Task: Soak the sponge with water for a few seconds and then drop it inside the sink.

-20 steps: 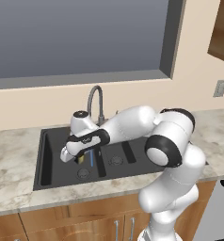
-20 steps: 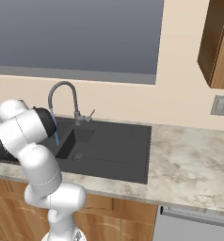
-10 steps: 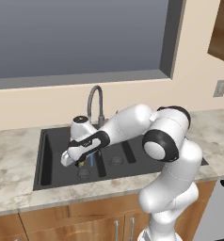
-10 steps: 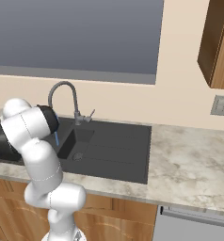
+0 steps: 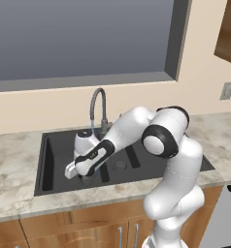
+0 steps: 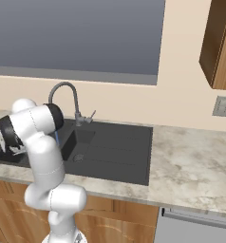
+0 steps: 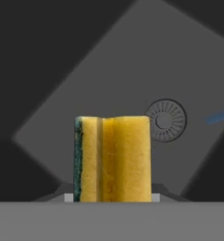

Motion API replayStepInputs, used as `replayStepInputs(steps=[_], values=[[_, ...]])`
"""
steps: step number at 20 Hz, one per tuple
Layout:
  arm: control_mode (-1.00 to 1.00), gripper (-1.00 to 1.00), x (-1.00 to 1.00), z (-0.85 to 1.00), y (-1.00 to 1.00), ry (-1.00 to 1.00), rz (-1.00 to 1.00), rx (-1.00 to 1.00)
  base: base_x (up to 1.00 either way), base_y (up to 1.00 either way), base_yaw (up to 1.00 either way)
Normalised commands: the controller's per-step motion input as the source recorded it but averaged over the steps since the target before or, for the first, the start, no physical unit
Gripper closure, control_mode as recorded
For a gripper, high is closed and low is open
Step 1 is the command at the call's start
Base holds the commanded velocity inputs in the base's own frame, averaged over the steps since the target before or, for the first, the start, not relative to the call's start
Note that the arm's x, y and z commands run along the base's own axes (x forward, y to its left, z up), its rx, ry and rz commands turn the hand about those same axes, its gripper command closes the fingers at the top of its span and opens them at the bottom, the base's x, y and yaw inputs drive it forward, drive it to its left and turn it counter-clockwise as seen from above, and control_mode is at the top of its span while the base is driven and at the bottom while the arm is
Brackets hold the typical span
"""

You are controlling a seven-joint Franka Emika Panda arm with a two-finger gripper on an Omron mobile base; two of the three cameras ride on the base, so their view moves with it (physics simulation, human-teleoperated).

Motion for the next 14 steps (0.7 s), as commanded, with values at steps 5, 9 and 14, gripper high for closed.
replayStepInputs(steps=[5,9,14], values=[[-1.0,1.0,0.06,-0.16,0.0,-0.05,0.0,0.0,0.0,0.0,0.0],[-1.0,1.0,0.3,-0.03,0.0,-0.05,0.0,-0.02,0.0,0.0,0.0],[-1.0,1.0,0.27,-0.04,0.0,-0.04,0.0,-0.01,0.0,0.0,0.0]])
